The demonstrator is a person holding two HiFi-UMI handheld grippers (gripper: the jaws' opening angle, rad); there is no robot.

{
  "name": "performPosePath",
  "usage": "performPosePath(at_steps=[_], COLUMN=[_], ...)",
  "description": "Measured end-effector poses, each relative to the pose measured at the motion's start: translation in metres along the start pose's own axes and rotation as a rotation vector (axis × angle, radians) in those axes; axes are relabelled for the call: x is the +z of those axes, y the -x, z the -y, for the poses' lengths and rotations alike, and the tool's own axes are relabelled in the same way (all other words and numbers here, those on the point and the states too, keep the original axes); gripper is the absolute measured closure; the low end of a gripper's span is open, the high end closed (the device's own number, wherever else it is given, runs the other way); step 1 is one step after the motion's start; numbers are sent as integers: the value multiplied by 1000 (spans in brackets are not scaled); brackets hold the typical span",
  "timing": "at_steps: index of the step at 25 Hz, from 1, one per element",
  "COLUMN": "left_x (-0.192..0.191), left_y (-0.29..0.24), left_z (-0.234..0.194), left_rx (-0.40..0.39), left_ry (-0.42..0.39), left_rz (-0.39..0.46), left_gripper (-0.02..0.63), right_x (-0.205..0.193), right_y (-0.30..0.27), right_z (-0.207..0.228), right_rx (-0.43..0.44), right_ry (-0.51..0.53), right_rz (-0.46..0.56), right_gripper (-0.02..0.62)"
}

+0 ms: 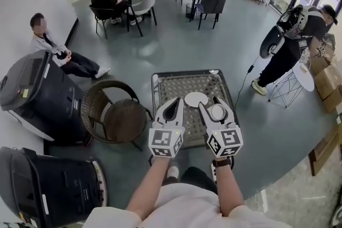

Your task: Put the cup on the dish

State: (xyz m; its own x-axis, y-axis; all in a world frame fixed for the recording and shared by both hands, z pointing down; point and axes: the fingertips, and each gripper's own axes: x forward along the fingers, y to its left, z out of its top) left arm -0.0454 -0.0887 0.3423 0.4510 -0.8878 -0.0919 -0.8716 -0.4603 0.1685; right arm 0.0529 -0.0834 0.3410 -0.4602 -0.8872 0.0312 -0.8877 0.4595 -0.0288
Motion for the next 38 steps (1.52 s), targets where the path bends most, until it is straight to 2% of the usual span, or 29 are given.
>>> performPosePath(at_steps=[5, 15, 23, 30, 38], left_x=[-25, -100, -161, -227, -291], left_y=[-16, -76, -109, -129, -139], left_z=[-18, -39, -55, -71, -81], left_rx=[20, 14, 53, 68, 97], left_ry=[28, 46, 88, 96, 127], left_rz=[-34, -188, -282, -389, -463], left_gripper=[603, 603, 603, 603, 603], right_x=[-24, -95, -187, -262, -343], right_y=[-29, -93, -113, -144, -177], right_z=[20, 66, 98, 120, 145], right_rx=[-9, -33, -60, -69, -107], right_ry=[8, -15, -67, -46, -31], right_rz=[-23, -86, -194, -231, -266], right_gripper=[360, 360, 360, 360, 360])
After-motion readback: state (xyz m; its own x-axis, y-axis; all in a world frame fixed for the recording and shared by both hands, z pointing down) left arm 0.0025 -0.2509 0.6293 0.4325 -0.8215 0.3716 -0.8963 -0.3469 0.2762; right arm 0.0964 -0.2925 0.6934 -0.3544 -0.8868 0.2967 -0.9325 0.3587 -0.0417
